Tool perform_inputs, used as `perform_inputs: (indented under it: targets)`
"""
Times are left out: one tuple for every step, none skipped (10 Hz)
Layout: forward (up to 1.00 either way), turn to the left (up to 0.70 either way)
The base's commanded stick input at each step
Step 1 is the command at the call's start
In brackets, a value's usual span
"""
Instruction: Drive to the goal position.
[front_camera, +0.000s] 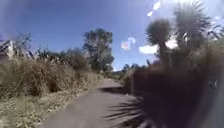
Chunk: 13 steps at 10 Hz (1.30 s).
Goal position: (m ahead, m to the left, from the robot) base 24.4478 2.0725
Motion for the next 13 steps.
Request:
perform_inputs:
  targets:
    - [1.00,0.00]
    - [1.00,0.00]
    - [1.00,0.00]
    - [1.00,0.00]
    - [1.00,0.00]
    - [1.00,0.00]
    - [1.00,0.00]
    - [1.00,0.00]
    - [1.00,0.00]
    - [1.00,0.00]
    - [1.00,0.00]
    - [1.00,0.00]
    - [1.00,0.00]
